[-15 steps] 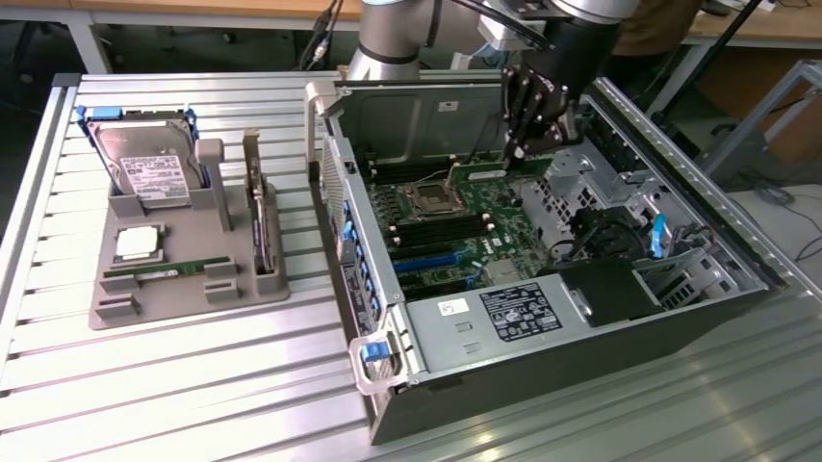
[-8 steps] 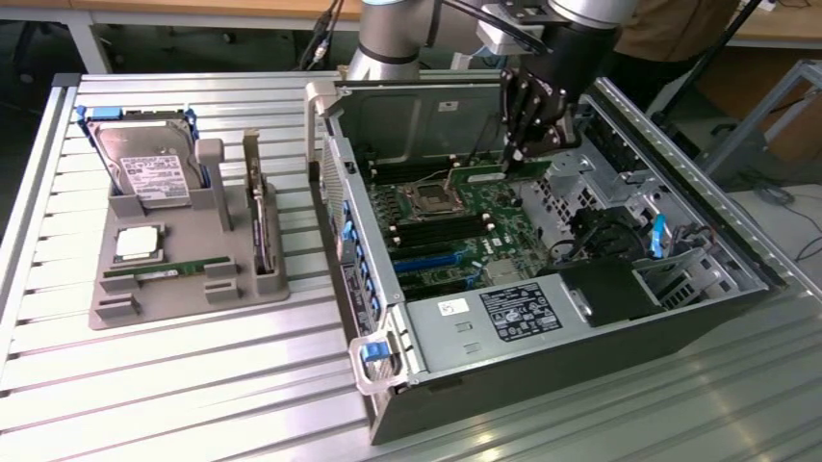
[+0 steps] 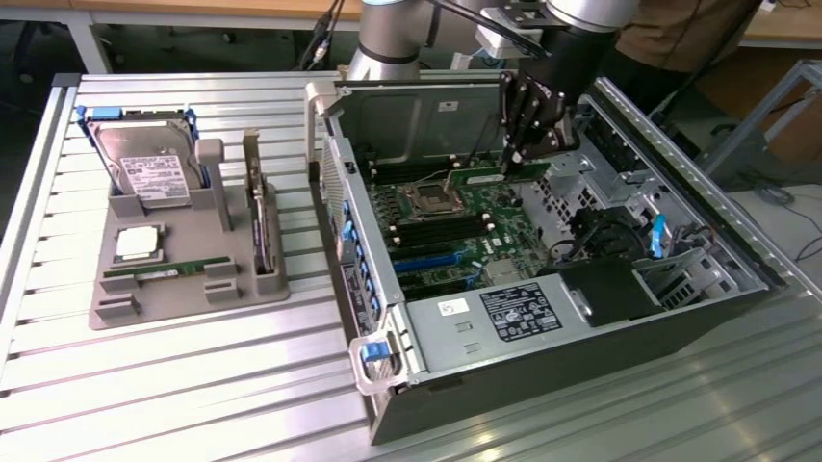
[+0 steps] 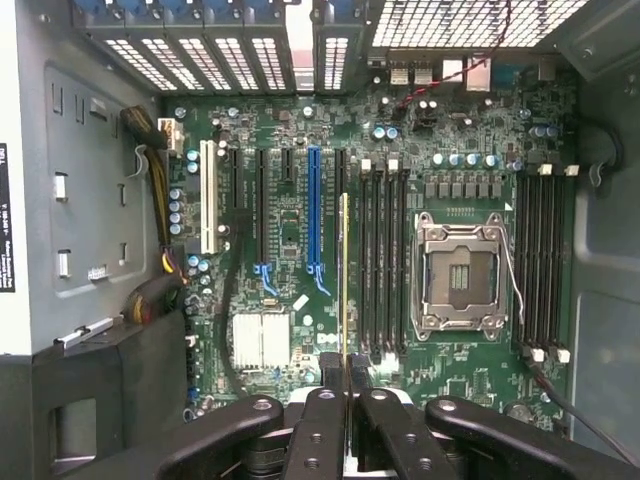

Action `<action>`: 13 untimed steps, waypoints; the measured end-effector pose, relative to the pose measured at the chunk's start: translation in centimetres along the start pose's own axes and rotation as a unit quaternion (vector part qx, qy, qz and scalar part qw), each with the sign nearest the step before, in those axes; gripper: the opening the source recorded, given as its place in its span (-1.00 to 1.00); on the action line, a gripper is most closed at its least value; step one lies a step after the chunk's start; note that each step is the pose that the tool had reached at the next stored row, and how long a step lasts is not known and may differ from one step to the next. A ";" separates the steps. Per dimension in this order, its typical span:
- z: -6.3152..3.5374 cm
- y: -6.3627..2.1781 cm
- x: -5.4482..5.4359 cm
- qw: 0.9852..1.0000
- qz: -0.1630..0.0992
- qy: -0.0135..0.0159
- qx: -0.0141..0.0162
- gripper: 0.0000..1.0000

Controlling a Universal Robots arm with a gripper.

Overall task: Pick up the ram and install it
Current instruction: 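Insert the ram into the slot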

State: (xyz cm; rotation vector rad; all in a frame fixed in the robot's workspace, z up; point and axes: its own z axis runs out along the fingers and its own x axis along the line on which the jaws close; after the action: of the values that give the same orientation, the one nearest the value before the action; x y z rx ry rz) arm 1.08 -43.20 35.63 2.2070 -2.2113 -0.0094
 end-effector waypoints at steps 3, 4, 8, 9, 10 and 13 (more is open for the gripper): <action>0.17 0.00 0.0 1.000 0.000 0.000 0.000 -0.76; 0.19 0.00 0.0 1.000 0.000 0.000 0.000 -0.76; 0.41 -0.01 0.0 1.000 0.000 0.000 0.000 -0.76; 0.48 -0.01 0.0 1.000 0.000 0.000 0.000 -0.76; 0.53 -0.01 0.0 1.000 0.000 0.000 0.000 -0.76; 0.70 -0.01 0.0 1.000 0.000 0.000 0.000 -0.76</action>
State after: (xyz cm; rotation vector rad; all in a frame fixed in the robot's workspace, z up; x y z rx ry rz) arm 1.08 -43.20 34.93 2.2071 -2.2113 -0.0094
